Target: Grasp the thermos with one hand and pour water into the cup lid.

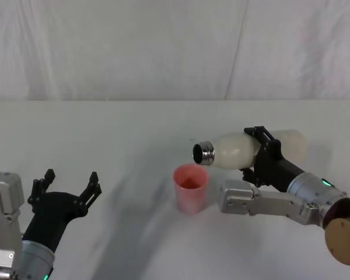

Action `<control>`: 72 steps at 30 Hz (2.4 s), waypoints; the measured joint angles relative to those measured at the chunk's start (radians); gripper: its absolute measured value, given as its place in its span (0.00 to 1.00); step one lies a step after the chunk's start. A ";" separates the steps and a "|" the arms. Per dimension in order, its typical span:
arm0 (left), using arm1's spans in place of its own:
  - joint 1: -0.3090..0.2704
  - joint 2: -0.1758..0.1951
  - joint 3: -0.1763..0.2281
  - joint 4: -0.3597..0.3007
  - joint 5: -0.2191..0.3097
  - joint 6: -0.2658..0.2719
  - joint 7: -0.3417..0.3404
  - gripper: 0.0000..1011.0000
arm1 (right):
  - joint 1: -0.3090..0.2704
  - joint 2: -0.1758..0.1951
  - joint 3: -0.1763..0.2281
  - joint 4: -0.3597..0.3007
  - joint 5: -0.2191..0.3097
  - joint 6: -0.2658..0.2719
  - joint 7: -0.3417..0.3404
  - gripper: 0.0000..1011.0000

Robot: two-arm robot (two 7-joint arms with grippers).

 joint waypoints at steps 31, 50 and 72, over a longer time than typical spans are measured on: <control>0.000 0.000 0.000 0.000 0.000 0.000 0.000 0.99 | 0.010 0.011 -0.023 -0.004 -0.067 0.005 -0.009 0.94; 0.000 0.000 0.000 0.000 0.000 0.000 0.000 0.99 | 0.023 0.023 -0.049 -0.012 -0.134 0.025 -0.008 0.94; 0.000 0.000 0.000 0.000 0.000 0.000 0.000 0.99 | 0.039 0.030 -0.057 -0.019 -0.159 0.026 -0.011 0.94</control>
